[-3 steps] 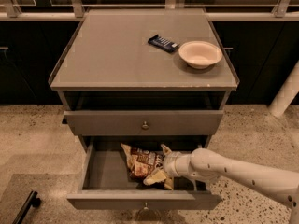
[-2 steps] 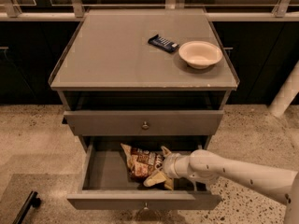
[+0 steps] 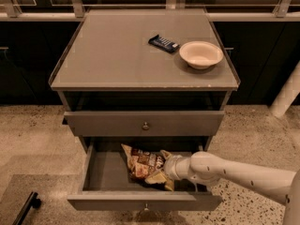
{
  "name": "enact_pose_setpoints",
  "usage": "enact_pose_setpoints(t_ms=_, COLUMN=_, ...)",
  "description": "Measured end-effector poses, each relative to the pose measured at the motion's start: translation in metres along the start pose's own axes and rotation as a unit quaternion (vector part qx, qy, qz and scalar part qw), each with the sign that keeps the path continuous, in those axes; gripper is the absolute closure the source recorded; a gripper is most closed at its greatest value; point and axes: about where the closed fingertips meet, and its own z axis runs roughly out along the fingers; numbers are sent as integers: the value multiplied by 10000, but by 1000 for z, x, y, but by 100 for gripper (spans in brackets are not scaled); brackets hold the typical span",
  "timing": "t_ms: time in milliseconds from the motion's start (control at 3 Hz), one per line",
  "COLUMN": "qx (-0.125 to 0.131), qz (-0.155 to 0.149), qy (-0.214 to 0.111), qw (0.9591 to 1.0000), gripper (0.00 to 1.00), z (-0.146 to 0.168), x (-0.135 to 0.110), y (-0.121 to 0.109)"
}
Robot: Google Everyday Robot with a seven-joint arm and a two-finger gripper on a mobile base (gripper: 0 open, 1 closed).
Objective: Pick brown chip bag from middle drawer and place on counter
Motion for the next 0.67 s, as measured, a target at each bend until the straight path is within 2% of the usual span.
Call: enact_pose_setpoints(t_ms=667, qx=-1, qz=0, qy=0, qw=10000, gripper=65, z=0, x=0, y=0)
